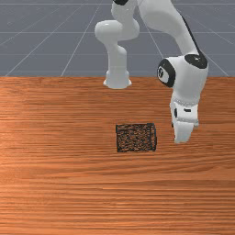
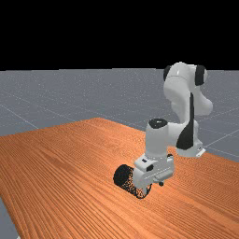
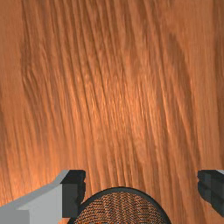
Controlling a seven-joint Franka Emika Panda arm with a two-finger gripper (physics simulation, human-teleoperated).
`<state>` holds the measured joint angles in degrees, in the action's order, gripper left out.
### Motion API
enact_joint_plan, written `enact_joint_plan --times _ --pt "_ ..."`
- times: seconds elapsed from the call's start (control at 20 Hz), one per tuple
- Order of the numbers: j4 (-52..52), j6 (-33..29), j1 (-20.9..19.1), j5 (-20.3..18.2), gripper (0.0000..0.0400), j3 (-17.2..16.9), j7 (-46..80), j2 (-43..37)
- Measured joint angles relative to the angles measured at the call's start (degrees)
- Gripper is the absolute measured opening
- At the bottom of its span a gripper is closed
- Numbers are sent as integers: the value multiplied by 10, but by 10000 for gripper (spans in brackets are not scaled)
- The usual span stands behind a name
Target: Rotate the holder till the hole upward
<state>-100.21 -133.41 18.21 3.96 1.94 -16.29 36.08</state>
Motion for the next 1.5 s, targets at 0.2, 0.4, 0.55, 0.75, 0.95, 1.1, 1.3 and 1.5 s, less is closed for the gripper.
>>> enact_joint_plan --times 0.2,0.4,0.55,0.75,0.95,1.1,1.3,1.5 --pt "181 196 82 112 397 -80 63 100" --pt "73 47 44 53 400 -35 47 56" --pt "131 49 82 93 400 -66 97 146" --pt "245 109 119 132 400 -107 127 219" --pt "323 33 197 214 400 -236 300 293" --pt "371 68 176 206 390 -211 257 308" --pt "31 8 182 183 400 -141 227 99" --pt "-115 -7 258 239 400 -164 314 22"
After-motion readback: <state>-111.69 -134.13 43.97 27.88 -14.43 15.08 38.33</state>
